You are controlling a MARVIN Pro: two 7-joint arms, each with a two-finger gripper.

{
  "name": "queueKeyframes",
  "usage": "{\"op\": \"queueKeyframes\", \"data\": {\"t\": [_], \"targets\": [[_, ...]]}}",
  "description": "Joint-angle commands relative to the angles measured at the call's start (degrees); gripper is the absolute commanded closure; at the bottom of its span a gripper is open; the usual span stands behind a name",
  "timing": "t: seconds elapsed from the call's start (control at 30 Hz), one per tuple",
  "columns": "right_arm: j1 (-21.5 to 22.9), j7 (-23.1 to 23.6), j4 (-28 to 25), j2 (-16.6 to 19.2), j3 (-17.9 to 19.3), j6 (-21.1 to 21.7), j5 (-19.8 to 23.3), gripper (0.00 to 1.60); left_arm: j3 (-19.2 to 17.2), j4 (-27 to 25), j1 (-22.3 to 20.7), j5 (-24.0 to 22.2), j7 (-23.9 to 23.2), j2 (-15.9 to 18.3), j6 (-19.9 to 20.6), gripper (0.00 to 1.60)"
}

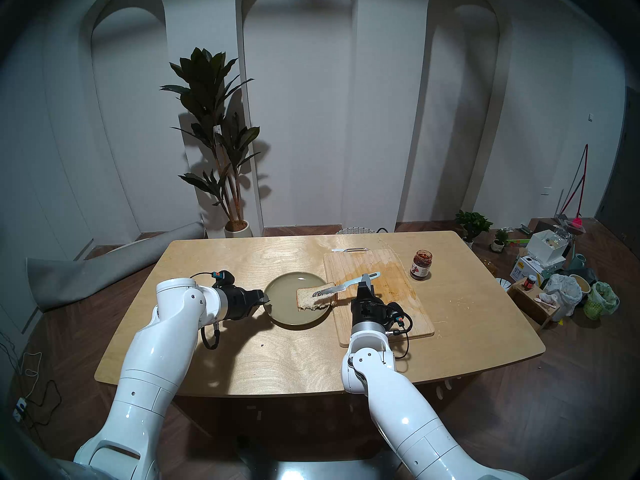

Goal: Spread jam over the slice of bread with the knife

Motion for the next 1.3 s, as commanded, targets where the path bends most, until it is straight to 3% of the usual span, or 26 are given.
{"op": "queueKeyframes", "data": {"t": [0.0,0.2,0.23,0.57,0.63,0.7,1.27], "targets": [[0.81,1.26,-1.41,-0.05,0.08,-0.22,-0.05,1.60,0.51,0.30,-1.93,-2.11,0.92,0.91,-0.14,0.48],[0.85,1.43,-1.24,0.27,0.07,-0.16,0.37,1.60,1.30,1.04,-2.18,-2.98,1.66,1.24,-0.14,0.46],[0.84,1.46,-1.23,0.30,0.06,-0.16,0.41,1.60,1.43,1.09,-2.25,-3.16,1.86,1.33,-0.14,0.65],[0.92,1.63,-1.07,0.43,-0.08,-0.42,0.55,1.60,2.81,2.61,-3.40,-4.02,2.55,2.01,-0.14,0.65],[1.10,2.08,-0.26,0.23,-0.16,-0.51,0.65,1.60,2.57,2.94,-3.40,-4.65,2.52,1.77,-0.14,0.67],[1.32,2.52,0.58,-0.09,-0.27,-0.61,0.80,1.60,3.02,2.91,-3.56,-4.57,2.89,2.03,-0.14,0.82],[4.64,7.23,10.09,-1.71,-3.25,-3.56,2.60,1.60,4.86,2.99,-3.77,-6.04,3.43,3.23,-0.14,1.00]]}}
